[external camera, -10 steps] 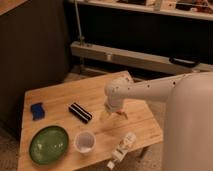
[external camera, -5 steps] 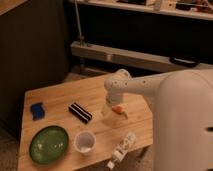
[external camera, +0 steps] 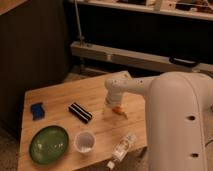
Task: Place the pepper in the ceramic bowl
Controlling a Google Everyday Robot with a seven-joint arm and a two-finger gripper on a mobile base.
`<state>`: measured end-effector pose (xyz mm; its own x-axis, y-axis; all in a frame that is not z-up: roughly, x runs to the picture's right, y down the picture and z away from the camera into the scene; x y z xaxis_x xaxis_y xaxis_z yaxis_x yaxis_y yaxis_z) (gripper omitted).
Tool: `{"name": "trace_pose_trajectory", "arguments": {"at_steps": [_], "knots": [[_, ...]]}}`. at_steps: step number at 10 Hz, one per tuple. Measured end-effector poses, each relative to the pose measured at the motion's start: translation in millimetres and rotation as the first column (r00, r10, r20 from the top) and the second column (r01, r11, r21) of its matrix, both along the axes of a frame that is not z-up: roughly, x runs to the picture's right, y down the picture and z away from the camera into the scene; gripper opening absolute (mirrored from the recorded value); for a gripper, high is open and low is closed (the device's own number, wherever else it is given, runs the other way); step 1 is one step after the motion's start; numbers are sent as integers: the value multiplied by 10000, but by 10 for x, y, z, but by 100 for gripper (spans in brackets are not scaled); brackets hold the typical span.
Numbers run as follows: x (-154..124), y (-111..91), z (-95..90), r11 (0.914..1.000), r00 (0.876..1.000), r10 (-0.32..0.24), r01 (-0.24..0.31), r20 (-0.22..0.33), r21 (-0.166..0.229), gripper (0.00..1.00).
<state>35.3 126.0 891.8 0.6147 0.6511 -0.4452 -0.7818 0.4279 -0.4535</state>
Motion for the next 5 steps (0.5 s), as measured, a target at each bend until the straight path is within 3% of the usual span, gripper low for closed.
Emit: {"name": "trace_pose_trajectory", "arguments": {"at_steps": [4, 5], "knots": [[-12, 154, 82, 9974, 9999, -147, 143, -48, -703, 12], [-11, 157, 74, 9973, 9999, -156, 152, -51, -724, 4]]}}
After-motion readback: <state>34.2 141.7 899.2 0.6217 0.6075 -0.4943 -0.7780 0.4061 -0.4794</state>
